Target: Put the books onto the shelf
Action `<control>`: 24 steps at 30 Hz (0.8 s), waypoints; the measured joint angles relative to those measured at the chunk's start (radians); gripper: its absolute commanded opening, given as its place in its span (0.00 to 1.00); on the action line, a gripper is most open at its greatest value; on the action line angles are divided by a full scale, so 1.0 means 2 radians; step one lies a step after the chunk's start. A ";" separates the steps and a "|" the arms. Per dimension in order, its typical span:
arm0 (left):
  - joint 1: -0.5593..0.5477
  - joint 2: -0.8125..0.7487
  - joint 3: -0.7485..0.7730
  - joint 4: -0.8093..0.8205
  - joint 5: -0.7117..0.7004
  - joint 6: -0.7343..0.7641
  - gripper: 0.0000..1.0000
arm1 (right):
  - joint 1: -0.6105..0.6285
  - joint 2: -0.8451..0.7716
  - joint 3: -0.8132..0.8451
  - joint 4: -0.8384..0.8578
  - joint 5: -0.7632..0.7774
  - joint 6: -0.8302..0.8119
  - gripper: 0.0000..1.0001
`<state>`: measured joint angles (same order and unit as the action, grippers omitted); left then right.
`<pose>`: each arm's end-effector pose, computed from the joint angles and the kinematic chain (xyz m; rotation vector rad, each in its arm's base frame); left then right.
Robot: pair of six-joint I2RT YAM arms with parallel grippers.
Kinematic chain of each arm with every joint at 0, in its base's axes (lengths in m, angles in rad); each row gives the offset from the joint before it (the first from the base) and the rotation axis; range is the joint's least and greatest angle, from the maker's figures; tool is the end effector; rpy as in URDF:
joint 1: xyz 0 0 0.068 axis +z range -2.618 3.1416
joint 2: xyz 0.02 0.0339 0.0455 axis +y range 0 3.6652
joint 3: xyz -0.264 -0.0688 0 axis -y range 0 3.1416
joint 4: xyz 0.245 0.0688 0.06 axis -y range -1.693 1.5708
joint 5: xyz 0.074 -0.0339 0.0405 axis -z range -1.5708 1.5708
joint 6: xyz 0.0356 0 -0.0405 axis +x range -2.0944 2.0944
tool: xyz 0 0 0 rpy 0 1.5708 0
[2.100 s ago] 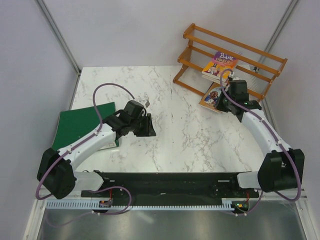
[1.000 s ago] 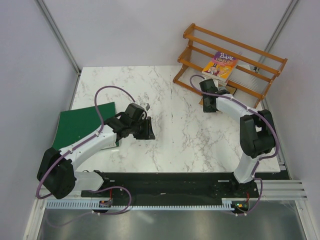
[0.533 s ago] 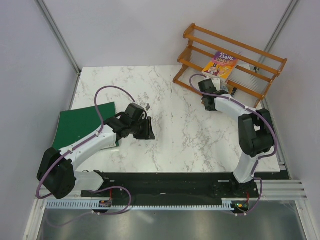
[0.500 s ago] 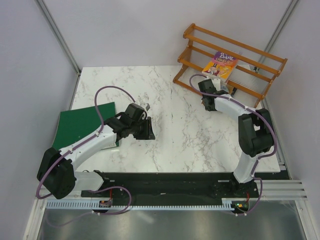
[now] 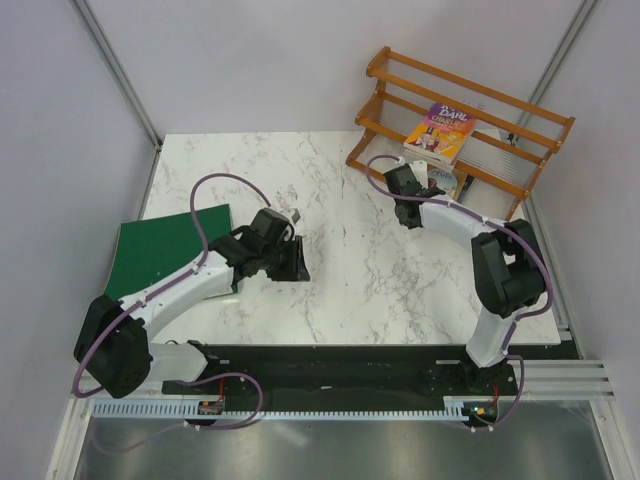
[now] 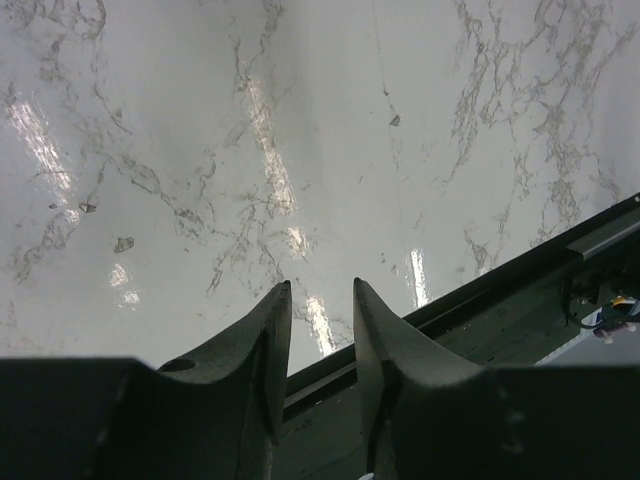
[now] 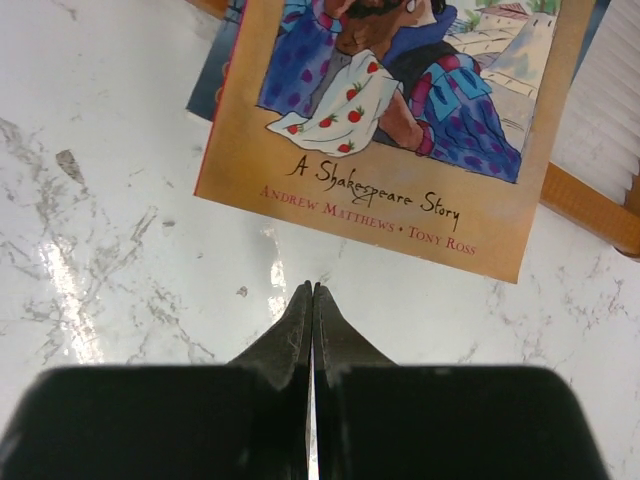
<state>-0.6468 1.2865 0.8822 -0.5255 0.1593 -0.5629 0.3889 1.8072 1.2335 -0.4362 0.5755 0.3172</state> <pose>0.2041 -0.1612 0.2382 0.1794 2.6178 -0.6673 0.3547 0.1244 0.1996 0.1182 2.4002 -0.4265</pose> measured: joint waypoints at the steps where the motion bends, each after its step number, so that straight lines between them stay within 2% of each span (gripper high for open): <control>1: 0.000 0.000 -0.001 0.000 0.000 0.000 0.37 | 0.004 0.000 0.000 0.004 -0.001 0.000 0.00; 16: -0.003 -0.006 -0.019 0.000 0.000 0.000 0.37 | 0.017 0.073 0.060 0.015 0.018 -0.006 0.00; 24: -0.003 -0.010 -0.019 0.000 0.000 0.000 0.37 | 0.017 0.110 0.122 0.006 0.049 -0.015 0.00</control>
<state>-0.6521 1.2671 0.8436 -0.5251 0.1585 -0.5629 0.4229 2.0270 1.4773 -0.4236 0.6739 0.2874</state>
